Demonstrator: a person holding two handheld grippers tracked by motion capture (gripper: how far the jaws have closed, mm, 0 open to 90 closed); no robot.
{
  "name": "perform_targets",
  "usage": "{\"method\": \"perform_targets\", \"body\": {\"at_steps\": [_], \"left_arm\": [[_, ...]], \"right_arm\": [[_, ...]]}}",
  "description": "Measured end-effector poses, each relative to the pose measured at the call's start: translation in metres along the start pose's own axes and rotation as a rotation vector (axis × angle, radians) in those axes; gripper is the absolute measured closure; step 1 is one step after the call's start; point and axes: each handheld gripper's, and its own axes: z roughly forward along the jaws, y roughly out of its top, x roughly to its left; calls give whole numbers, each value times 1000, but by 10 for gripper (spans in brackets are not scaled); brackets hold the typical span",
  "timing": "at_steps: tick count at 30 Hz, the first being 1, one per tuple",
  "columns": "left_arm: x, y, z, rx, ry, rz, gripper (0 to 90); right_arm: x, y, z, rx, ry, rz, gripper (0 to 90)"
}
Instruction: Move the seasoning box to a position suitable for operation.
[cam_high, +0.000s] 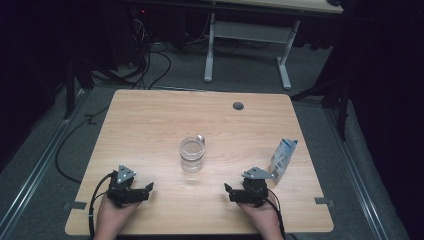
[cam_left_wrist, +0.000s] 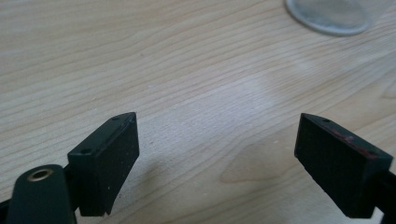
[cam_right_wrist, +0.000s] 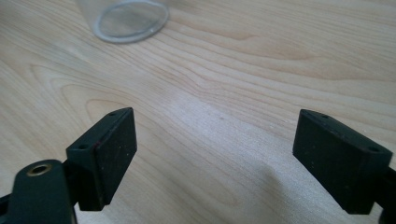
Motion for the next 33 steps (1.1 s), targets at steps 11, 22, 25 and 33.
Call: {"method": "perform_targets", "body": {"at_steps": [11, 22, 25, 33], "left_arm": [[-5, 2, -7, -38, -9, 5, 146], [-16, 13, -6, -45, -45, -8, 170], [-18, 14, -6, -50, -55, -13, 181], [-31, 22, -4, -40, -56, 18, 247]], "right_arm": [[-5, -7, -15, -44, 0, 12, 230], [-6, -10, -15, -46, 16, -10, 254], [-7, -9, -17, -48, 10, -13, 258], [-12, -13, -19, -45, 18, -20, 285]]}}
